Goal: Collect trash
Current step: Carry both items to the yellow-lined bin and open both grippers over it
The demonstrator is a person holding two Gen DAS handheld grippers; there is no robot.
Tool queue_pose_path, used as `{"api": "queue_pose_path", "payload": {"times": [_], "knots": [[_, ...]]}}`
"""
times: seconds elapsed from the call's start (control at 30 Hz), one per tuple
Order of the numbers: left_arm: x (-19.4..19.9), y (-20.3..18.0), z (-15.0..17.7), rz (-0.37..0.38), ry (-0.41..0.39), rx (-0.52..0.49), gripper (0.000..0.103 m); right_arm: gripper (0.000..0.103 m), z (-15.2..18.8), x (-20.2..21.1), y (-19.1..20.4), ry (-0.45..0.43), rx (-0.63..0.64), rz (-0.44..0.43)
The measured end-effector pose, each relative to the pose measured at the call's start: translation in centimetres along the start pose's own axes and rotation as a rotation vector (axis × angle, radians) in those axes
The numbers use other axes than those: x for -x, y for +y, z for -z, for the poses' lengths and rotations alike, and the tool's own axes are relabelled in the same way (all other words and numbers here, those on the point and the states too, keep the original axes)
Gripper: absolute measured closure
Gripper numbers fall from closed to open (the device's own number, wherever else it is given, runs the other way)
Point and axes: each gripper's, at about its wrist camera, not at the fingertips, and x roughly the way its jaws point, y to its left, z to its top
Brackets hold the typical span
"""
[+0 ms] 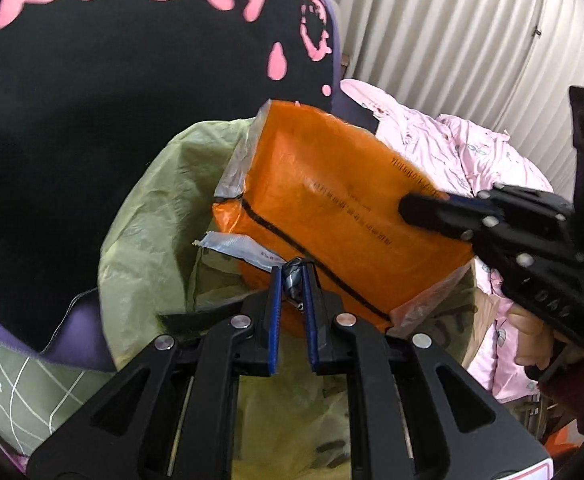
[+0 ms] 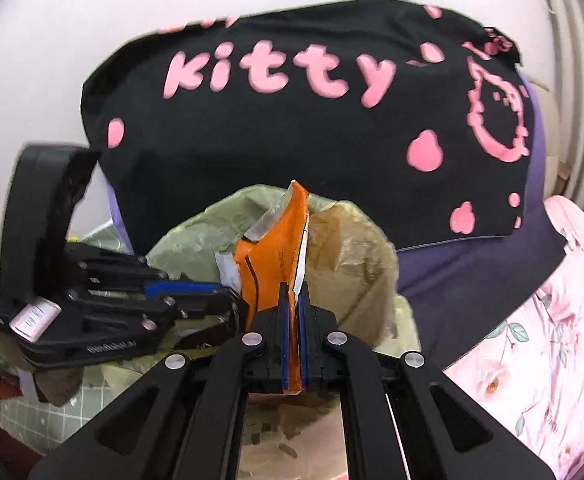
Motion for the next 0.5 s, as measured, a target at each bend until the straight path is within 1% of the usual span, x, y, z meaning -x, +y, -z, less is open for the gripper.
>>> {"api": "queue_pose_path", "payload": {"times": [0.07, 0.2, 0.37, 0.5], "knots": [[0.3, 0.5, 0.2, 0.0, -0.004, 0.013, 0.093, 0.099, 0.1, -1.2, 0.3, 0.024, 0.012, -0.009], [0.4, 0.8, 0.6, 0.001, 0.003, 0.021, 0.093, 0.099, 0.4, -2.5, 0.5, 0.059, 0.029, 0.007], [-0.1, 0.4, 0.5, 0.02, 0.007, 0.025, 0.093, 0.099, 1.2, -1.6, -0.1, 0.067, 0.009, 0.033], [0.1, 0.2, 0.4, 0.045, -0.005, 0.033, 0.093, 0.099, 1.6, -0.3, -0.1, 0.056, -0.007, 0.041]]}}
